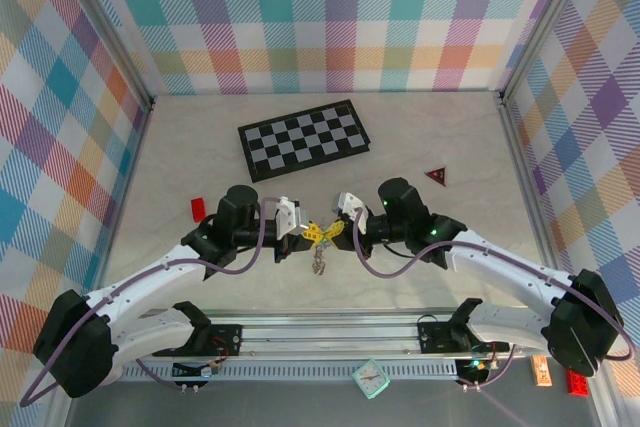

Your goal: Put the keys on the keyring

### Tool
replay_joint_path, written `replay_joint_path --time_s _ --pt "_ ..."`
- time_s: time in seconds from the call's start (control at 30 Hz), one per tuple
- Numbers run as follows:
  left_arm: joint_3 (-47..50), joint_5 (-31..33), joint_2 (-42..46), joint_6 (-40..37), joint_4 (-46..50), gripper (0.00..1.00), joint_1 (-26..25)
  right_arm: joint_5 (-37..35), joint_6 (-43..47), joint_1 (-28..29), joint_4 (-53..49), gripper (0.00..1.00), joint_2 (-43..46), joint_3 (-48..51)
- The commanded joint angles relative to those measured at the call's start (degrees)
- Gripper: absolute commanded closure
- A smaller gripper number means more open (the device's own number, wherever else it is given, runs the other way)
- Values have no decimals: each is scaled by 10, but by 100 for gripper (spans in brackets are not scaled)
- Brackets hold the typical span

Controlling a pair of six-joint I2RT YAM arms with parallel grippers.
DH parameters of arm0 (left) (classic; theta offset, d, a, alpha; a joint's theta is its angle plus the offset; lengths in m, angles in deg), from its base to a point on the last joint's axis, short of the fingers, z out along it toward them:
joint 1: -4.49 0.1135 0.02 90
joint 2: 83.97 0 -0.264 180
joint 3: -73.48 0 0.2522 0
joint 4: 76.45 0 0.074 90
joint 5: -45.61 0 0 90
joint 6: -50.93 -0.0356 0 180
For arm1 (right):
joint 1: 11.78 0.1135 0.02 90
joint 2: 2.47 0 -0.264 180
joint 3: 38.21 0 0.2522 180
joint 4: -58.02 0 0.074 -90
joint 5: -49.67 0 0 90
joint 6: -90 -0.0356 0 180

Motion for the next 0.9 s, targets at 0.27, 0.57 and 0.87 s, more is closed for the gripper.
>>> replay_joint_path --time_s 0.27,0.57,0.87 --pt "-63 20 0 -68 122 76 -7 -2 114 2 -150 100 -18 -81" --pt "-107 14 -32 -105 192 78 -7 -2 183 11 -249 100 -58 -160" --pt "-117 11 -37 -114 211 96 -7 -26 216 35 -295 100 -93 -209"
